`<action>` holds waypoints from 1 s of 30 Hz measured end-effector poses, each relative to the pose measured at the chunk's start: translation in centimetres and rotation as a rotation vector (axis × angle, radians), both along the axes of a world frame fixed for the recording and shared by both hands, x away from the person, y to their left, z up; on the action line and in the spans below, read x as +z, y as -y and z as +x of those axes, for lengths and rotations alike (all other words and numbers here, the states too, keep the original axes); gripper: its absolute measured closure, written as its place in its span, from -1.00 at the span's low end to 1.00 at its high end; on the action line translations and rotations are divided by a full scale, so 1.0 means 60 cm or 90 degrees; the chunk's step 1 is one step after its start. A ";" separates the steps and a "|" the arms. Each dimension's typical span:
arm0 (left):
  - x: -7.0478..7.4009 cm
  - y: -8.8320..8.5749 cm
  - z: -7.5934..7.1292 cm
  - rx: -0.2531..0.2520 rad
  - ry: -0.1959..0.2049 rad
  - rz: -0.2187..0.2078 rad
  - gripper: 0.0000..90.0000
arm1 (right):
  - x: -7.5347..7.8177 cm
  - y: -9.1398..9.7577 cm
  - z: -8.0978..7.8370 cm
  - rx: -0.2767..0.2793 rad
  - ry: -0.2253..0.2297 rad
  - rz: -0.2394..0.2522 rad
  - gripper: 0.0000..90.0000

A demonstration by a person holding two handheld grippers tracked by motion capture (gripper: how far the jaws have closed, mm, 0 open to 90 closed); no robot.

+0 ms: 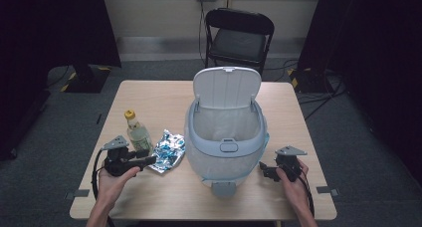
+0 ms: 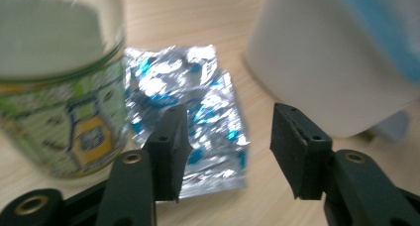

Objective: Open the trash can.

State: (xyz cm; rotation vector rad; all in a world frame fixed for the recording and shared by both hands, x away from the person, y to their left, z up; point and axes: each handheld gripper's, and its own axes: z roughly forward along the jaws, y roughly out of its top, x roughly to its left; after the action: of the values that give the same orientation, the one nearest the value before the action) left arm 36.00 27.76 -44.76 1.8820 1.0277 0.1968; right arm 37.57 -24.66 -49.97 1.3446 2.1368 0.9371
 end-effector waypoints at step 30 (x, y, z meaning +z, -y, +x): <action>-0.076 0.020 0.025 0.042 -0.028 0.118 0.37 | 0.000 0.000 0.000 0.000 0.000 0.000 -0.61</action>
State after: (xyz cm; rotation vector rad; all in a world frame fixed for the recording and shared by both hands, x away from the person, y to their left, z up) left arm 37.48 26.54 -49.32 2.0273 1.1361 0.2988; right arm 37.57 -24.66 -49.97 1.3447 2.1365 0.9372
